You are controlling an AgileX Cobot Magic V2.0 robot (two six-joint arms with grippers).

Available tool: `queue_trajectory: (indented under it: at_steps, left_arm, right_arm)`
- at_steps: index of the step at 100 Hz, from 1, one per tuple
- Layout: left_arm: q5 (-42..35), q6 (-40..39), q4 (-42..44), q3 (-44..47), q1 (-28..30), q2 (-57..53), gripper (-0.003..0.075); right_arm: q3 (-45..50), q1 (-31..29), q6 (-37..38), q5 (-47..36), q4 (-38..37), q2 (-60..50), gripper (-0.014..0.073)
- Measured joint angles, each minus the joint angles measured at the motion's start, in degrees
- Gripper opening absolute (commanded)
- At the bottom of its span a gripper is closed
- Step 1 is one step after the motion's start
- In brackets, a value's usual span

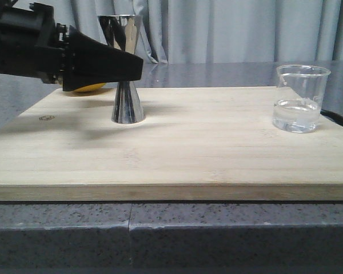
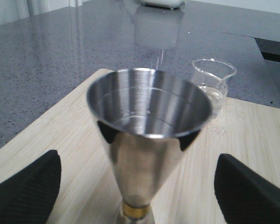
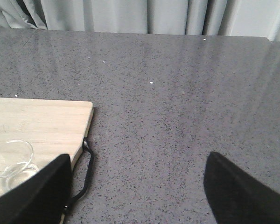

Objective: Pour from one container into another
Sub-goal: 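Reach the left gripper to the steel jigger and grasp its waist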

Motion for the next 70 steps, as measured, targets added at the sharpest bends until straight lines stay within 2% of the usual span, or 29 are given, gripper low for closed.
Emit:
queue_trajectory:
  at_steps: [27, 34, 58, 70]
  left_arm:
    - [0.1, 0.1, -0.3, -2.2, -2.9, 2.4, 0.0617]
    - [0.1, 0.1, -0.3, -2.2, -2.9, 2.5, 0.0591]
    - [0.1, 0.2, -0.3, -2.3, -2.9, 2.5, 0.0324]
    - [0.1, 0.2, -0.3, -2.5, -2.9, 2.5, 0.0242]
  right_arm:
    - [0.0, 0.0, 0.0, 0.0, 0.0, 0.0, 0.0533]
    - [0.0, 0.0, 0.0, 0.0, 0.0, 0.0, 0.0533]
    - [0.0, 0.0, 0.0, 0.0, 0.0, 0.0, 0.0533]
    - [0.0, 0.0, 0.0, 0.1, 0.0, 0.0, 0.0533]
